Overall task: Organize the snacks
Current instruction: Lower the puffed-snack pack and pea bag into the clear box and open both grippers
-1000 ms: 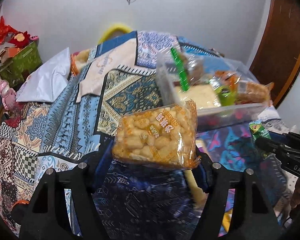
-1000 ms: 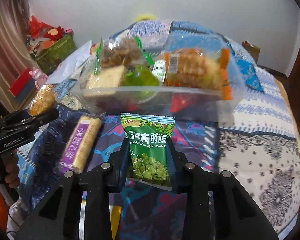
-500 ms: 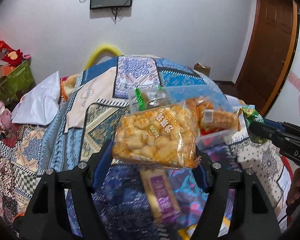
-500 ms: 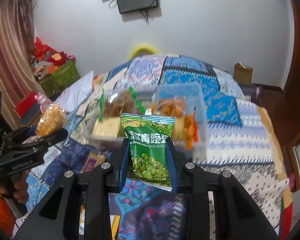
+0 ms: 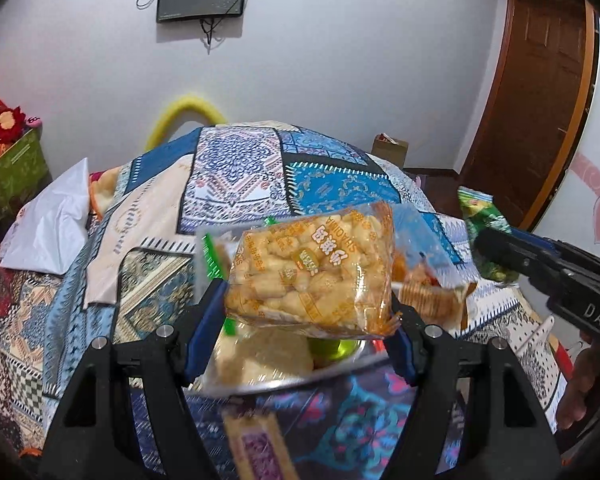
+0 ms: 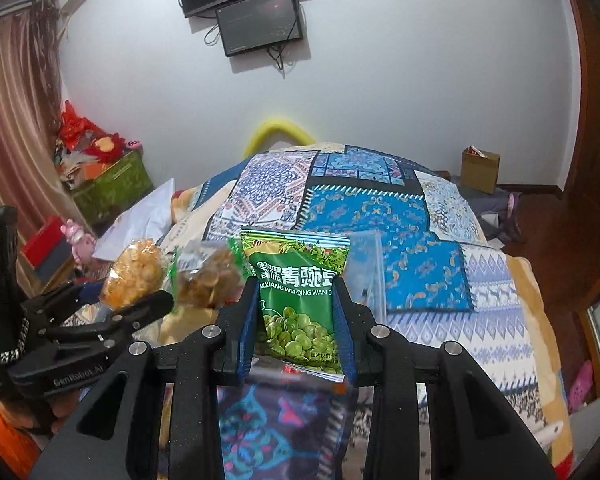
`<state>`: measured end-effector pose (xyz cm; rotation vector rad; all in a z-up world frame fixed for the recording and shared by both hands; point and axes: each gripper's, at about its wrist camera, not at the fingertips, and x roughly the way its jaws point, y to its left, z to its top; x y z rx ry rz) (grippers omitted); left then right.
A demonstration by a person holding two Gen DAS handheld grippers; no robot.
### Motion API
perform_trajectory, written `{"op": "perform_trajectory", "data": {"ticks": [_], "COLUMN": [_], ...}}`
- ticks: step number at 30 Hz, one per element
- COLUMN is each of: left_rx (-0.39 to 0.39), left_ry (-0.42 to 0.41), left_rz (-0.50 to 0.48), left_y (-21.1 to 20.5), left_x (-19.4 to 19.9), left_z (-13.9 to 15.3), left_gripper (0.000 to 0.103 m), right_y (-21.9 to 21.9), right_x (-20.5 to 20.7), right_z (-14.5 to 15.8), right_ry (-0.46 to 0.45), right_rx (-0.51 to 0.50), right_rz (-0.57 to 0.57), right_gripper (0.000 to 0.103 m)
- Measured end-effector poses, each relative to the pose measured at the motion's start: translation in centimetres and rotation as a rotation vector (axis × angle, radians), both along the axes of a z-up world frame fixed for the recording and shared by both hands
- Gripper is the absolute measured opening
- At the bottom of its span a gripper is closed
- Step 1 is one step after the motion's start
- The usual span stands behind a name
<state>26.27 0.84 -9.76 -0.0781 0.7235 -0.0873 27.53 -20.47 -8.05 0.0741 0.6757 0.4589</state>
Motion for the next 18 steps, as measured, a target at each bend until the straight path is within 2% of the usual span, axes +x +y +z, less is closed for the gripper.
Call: {"op": "perform_trajectory", "data": {"ticks": [10,13,18], "left_rx": [-0.038,-0.027,0.053], "left_ry": [0.049,0.058,0.025], "left_rz": [0.005,0.011,0.013], "left_y": [-1.4,-1.8,-3.1], "left_x": [4.9,6.2,7.2], "left_z": [-2.2,-3.1,-3.3], "left_gripper": [0.071,0.071,0.071], "right_y": [0.5,0.7,1.1], "right_x": [3.9,5.2,7.0], "right_z": [-1.5,-2.4,-4.1], "right_ry": [0.032,0.055,0.1], "right_rx": [0.005,0.004,-0.017], "right_rz": [-0.01,-0.009,-0.001], "right_gripper": [0.031,0.031,0.031]}}
